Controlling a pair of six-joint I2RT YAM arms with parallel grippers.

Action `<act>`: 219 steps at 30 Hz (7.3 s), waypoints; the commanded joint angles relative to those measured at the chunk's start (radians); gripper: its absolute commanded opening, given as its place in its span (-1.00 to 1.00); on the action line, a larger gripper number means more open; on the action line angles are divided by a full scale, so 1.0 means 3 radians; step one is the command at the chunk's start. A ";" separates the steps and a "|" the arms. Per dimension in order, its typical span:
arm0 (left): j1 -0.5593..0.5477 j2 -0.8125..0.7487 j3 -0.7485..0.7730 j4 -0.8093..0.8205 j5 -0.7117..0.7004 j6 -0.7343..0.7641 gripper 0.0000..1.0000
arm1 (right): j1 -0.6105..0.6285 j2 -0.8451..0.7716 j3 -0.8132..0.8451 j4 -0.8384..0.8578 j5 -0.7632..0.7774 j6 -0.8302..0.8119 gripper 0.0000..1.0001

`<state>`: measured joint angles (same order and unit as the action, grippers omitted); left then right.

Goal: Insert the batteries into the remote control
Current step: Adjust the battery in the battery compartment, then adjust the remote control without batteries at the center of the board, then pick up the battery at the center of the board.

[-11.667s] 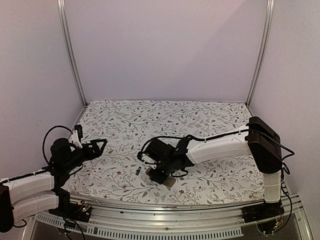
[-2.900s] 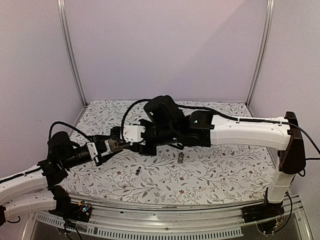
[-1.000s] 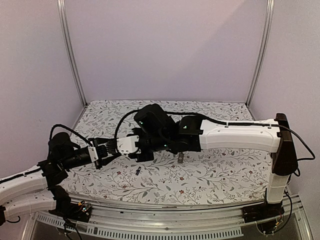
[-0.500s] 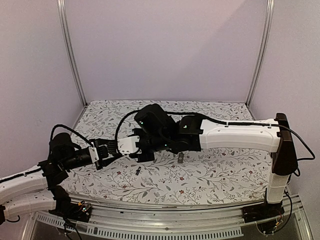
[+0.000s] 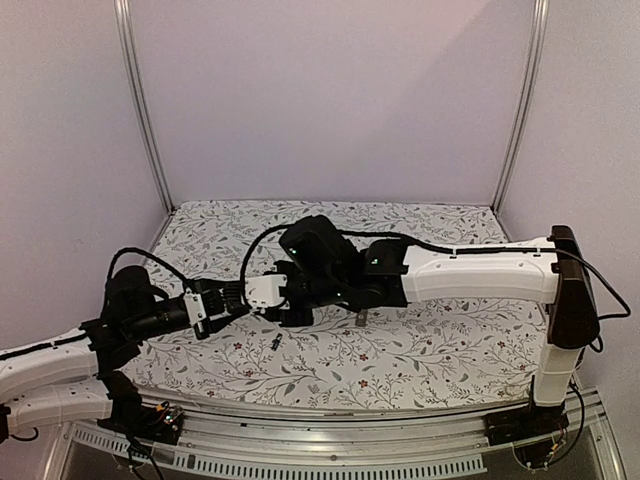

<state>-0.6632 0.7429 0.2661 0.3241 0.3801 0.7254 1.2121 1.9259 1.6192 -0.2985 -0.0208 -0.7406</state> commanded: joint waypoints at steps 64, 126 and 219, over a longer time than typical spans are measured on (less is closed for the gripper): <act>-0.0233 0.0468 0.0191 0.0317 0.0116 0.0733 -1.00 | -0.0154 -0.0037 -0.0543 0.0750 0.0257 0.0609 -0.73; -0.0319 0.2224 0.0773 0.0528 -0.0716 0.2558 -1.00 | -0.0650 -0.1403 -0.2588 0.1595 0.0618 0.1648 -0.45; 0.1415 0.0343 0.0718 -0.0997 0.0041 -0.1353 -1.00 | -0.1226 0.1767 0.1417 -0.0861 -0.0735 0.1650 0.20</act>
<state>-0.2508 0.8780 0.5148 -0.0551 0.3450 0.3611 0.8360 2.4001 2.0048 -0.4515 -0.2642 -0.2264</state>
